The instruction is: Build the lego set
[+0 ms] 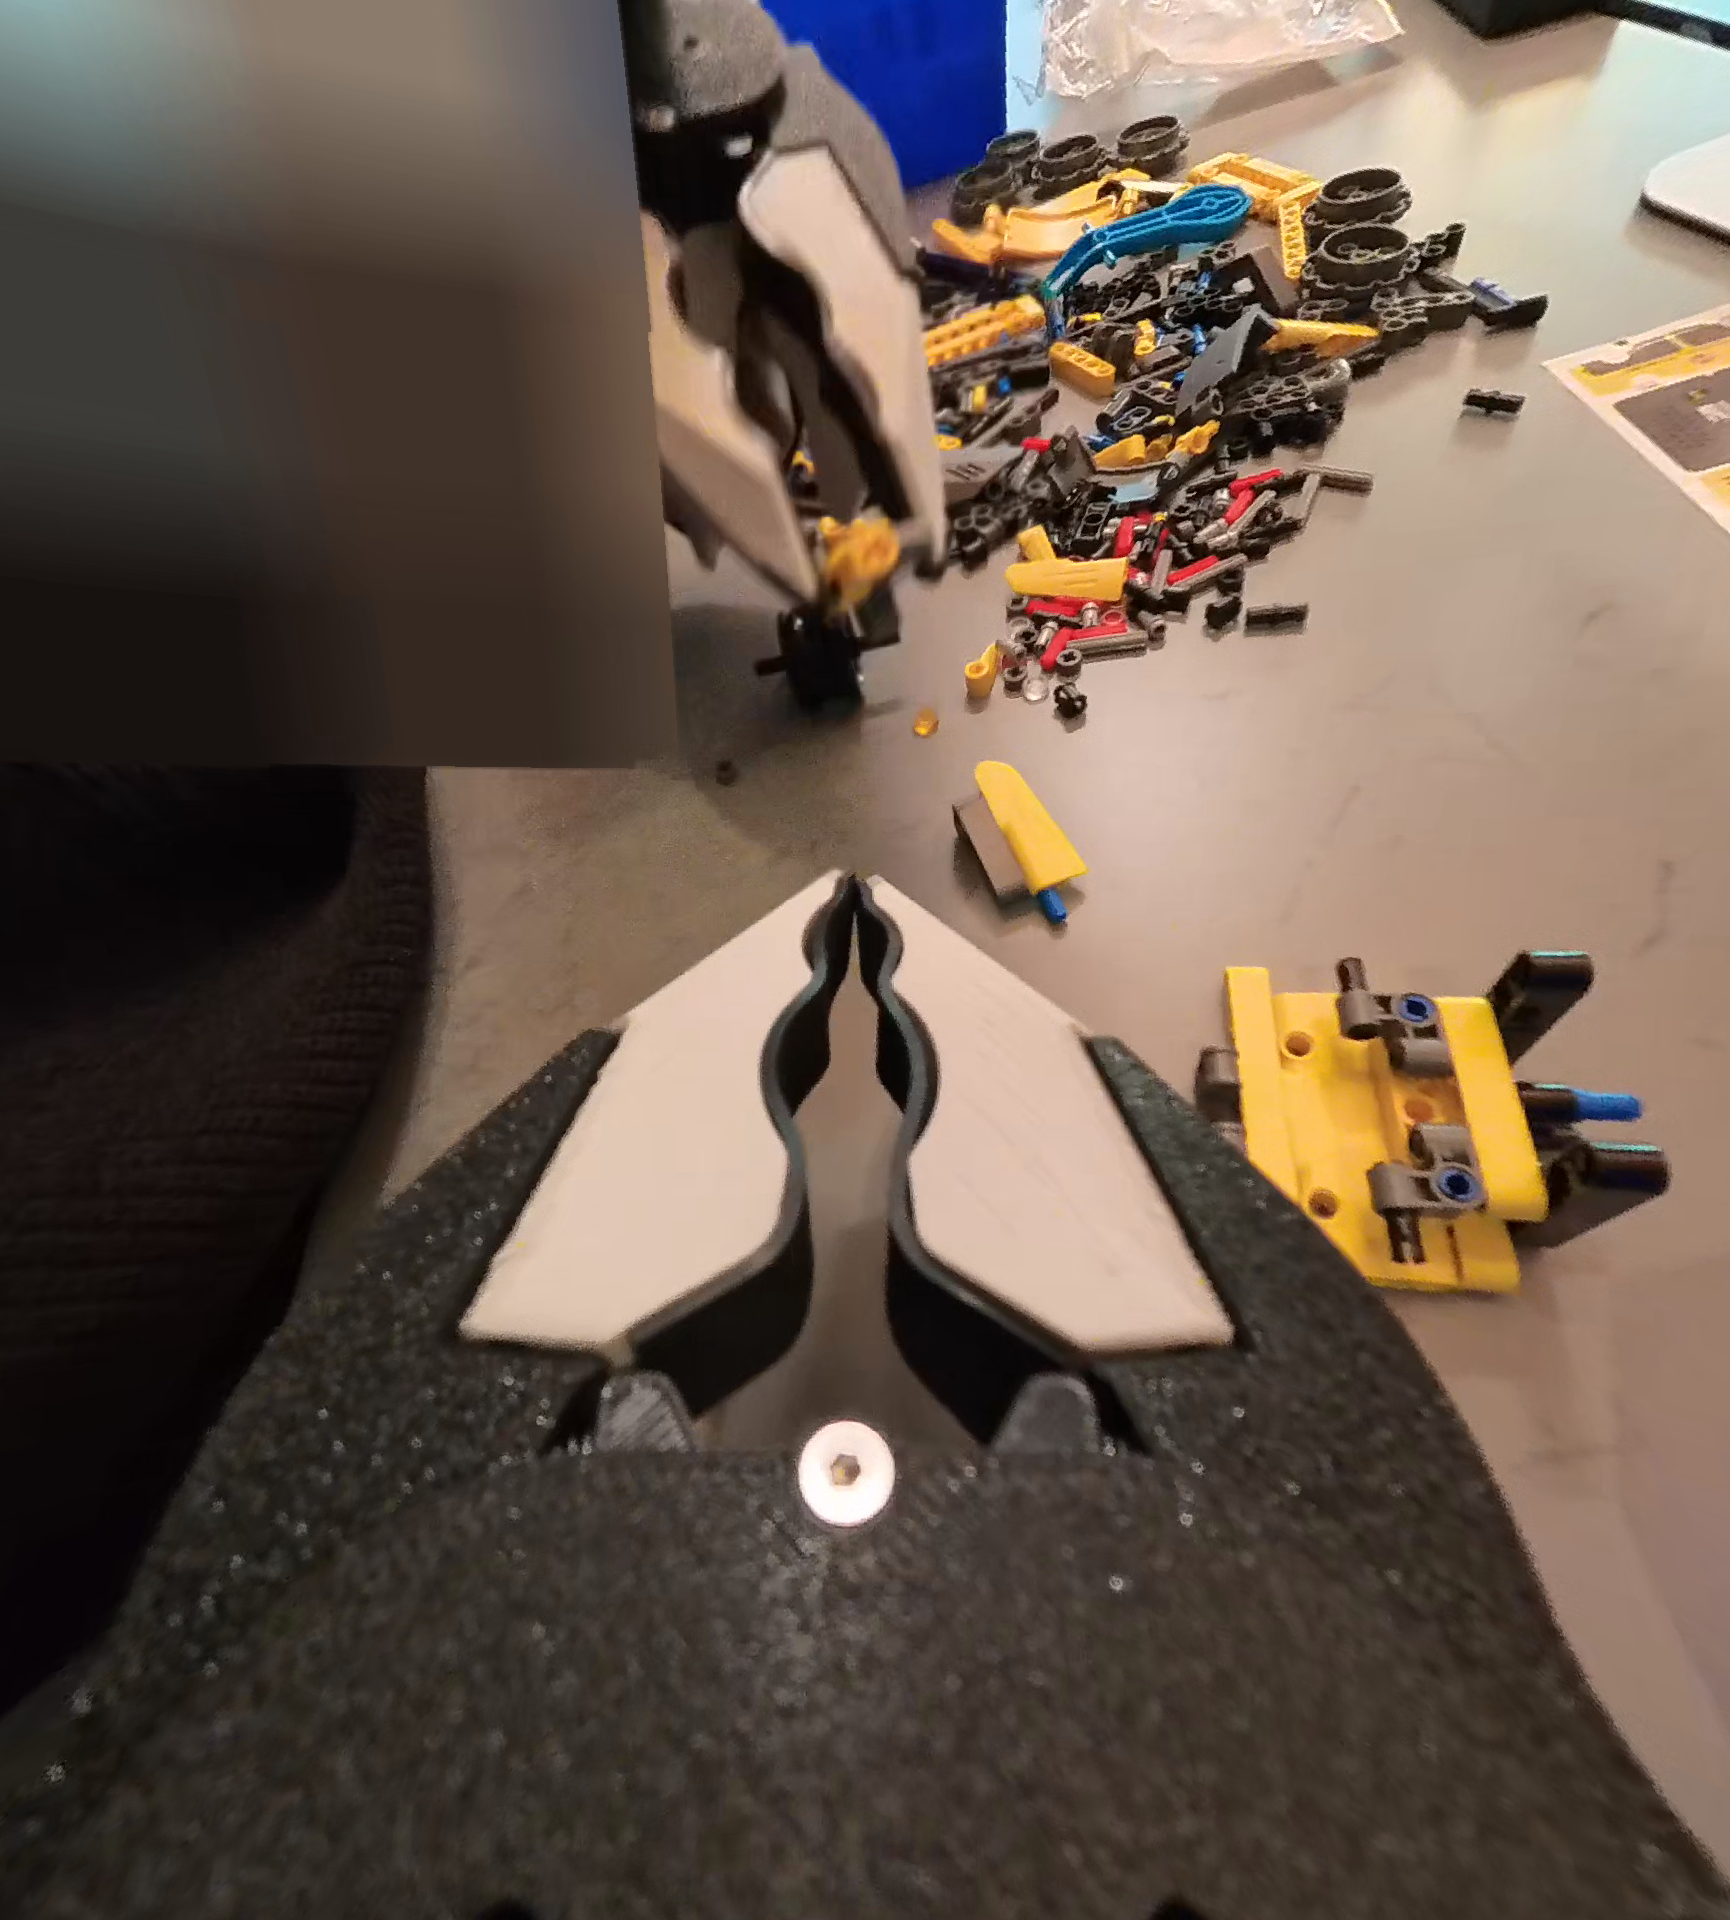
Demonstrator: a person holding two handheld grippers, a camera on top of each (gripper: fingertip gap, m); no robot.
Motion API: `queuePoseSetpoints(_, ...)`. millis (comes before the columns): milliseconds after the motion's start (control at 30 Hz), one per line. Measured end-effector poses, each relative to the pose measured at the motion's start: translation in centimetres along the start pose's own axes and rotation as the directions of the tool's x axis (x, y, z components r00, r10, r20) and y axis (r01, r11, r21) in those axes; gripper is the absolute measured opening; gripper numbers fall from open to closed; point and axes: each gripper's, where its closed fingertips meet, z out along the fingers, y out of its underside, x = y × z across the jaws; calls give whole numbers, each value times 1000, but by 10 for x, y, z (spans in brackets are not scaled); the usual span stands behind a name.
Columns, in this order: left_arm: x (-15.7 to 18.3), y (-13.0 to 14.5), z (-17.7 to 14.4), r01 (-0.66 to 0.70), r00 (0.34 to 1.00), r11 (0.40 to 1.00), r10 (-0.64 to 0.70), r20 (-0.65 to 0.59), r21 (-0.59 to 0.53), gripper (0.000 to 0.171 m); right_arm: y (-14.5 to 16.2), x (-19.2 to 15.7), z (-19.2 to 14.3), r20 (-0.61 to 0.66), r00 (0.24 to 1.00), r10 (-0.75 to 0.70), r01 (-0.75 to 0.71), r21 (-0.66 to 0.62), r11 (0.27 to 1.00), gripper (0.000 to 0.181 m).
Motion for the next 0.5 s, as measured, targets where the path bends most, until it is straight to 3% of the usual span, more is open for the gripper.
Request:
queuePoseSetpoints(133, -27, -5, -33, 36, 995, 997, -42, 93, 68, 19, -2, 1, 1, -37, 998, -56, 56, 4, 998, 10)
queuePoseSetpoints(300, -41, -19, -69, 56, 987, 983, -81, 135, 175, 19, -4, 3, 8, -105, 979, -176, 175, -20, 984, 19)
queuePoseSetpoints(500, -51, -18, -117, 42, 973, 975, -90, 215, 219, 19, -11, 6, 19, -199, 954, -224, 225, -20, 974, 26)
